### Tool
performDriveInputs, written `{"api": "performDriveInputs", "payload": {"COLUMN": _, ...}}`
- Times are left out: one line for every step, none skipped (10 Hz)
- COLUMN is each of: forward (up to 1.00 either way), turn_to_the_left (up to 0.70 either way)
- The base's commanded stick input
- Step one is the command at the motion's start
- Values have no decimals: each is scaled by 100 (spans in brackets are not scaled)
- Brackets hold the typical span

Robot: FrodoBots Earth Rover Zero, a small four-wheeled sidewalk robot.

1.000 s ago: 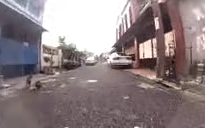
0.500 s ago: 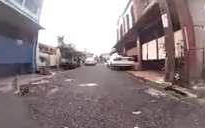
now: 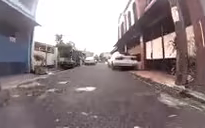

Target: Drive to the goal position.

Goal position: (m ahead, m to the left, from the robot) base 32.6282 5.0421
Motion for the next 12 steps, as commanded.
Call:
{"api": "performDriveInputs", "payload": {"forward": 100, "turn_to_the_left": 0}}
{"api": "performDriveInputs", "payload": {"forward": 100, "turn_to_the_left": 0}}
{"api": "performDriveInputs", "payload": {"forward": 100, "turn_to_the_left": 0}}
{"api": "performDriveInputs", "payload": {"forward": 100, "turn_to_the_left": 0}}
{"api": "performDriveInputs", "payload": {"forward": 100, "turn_to_the_left": 0}}
{"api": "performDriveInputs", "payload": {"forward": 100, "turn_to_the_left": 0}}
{"api": "performDriveInputs", "payload": {"forward": 100, "turn_to_the_left": 0}}
{"api": "performDriveInputs", "payload": {"forward": 100, "turn_to_the_left": 0}}
{"api": "performDriveInputs", "payload": {"forward": 100, "turn_to_the_left": 0}}
{"api": "performDriveInputs", "payload": {"forward": 100, "turn_to_the_left": 0}}
{"api": "performDriveInputs", "payload": {"forward": 100, "turn_to_the_left": 0}}
{"api": "performDriveInputs", "payload": {"forward": 100, "turn_to_the_left": 0}}
